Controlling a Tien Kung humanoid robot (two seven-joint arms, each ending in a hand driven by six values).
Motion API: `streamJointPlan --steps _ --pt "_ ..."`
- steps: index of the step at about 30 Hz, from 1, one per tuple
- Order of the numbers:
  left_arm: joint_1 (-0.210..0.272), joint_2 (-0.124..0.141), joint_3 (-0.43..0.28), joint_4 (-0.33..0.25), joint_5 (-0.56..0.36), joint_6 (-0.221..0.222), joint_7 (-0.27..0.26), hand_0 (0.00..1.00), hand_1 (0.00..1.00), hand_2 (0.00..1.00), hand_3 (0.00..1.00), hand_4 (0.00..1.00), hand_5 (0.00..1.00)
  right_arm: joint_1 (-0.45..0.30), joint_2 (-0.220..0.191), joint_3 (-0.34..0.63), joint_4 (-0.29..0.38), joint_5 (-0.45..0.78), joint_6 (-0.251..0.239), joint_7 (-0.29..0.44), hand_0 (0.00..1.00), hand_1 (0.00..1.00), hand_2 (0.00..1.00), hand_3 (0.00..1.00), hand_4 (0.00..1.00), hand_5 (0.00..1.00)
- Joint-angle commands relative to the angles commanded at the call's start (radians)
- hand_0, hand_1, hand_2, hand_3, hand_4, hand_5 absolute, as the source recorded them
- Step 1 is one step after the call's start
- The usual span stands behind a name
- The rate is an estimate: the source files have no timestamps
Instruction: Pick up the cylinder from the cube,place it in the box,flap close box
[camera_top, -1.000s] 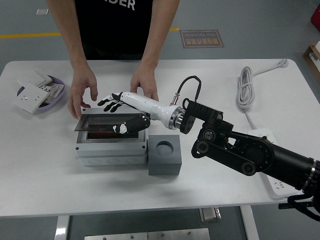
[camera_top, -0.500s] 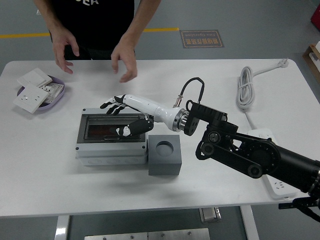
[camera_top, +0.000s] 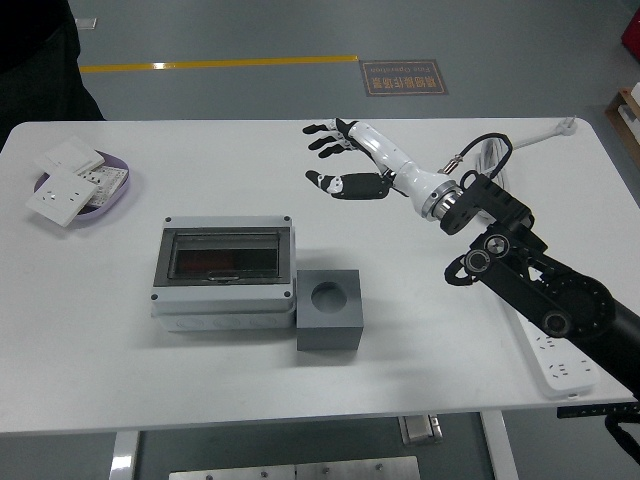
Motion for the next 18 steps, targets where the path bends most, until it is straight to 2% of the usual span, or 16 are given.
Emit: streamJointPlan --steps 10,12,13,18 --pt "0.001 -0.005 0.006 0.0 -0.007 0.0 0.0 0.923 0.852 0.854 0.951 0.002 0.002 -0.104 -0.008 0.185 0.011 -0.19 -0.03 -0.048 0.791 0.717 0.744 0.764 0.706 0.275" --pt "0.0 -0.006 0.007 0.0 -0.009 -0.001 -0.001 0.923 0.852 0.854 0.951 0.002 0.002 -0.119 -0.01 0.211 0.022 -0.246 -0.03 -0.071 0.791 0.717 0.744 0.764 0.706 0.275" --pt "0.0 -0.006 0.008 0.0 -0.009 -0.001 -0.002 0.923 0.852 0.854 0.951 0.002 0.002 -0.126 -0.011 0.223 0.029 -0.275 -0.028 -0.082 0.735 0.681 0.72 0.753 0.724 0.302" --pt "-0.002 -0.006 0.008 0.0 -0.012 -0.001 -0.002 0.923 0.852 0.854 0.951 0.002 0.002 -0.154 -0.027 0.27 0.078 -0.435 -0.011 -0.139 0.735 0.681 0.72 0.753 0.724 0.302"
